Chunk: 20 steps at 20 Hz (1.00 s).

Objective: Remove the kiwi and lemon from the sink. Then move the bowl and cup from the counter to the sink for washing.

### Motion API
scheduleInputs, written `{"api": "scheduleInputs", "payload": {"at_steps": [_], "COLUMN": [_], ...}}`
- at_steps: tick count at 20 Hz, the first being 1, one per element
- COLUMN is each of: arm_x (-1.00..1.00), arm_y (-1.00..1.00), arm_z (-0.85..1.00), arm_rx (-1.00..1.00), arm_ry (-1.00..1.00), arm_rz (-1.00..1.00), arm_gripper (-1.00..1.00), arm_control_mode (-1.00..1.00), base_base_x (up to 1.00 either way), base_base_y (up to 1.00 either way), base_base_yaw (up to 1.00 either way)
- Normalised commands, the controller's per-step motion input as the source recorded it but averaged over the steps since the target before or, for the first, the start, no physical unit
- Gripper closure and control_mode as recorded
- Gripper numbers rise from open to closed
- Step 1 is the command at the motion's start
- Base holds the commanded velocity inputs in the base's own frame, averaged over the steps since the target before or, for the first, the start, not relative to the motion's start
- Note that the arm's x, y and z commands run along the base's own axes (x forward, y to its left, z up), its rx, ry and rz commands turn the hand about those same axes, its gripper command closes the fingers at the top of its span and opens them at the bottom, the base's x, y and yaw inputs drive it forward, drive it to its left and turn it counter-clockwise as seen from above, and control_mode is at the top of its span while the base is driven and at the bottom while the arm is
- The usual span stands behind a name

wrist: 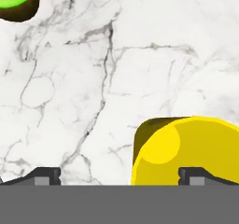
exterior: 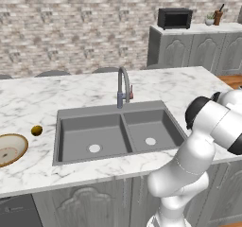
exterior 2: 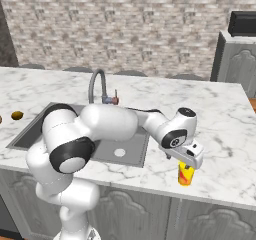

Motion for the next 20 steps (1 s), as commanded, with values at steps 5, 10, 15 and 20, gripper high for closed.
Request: {"api": "scheduleInputs", "payload": {"at_steps": [5, 10, 15, 20], "arm_x": [0.00, 0.00, 0.00, 0.00], "arm_y": [-0.02, 0.00, 0.00, 0.00], "arm_z": [-0.01, -0.04, -0.07, -0.07], "arm_rx": [0.00, 0.00, 0.00, 0.00], "arm_ry": [0.00, 0.00, 0.00, 0.00], "arm_rz": [0.00, 0.00, 0.00, 0.00], "arm_gripper": [-1.00, -1.00, -1.00, -1.00], "arm_control_mode": [-1.00, -1.00, -1.00, -1.00], "base_base_x": [0.00, 0.00, 0.00, 0.00], "base_base_y": [0.00, 0.00, 0.00, 0.00], "base_base_yaw": [0.00, 0.00, 0.00, 0.00]}}
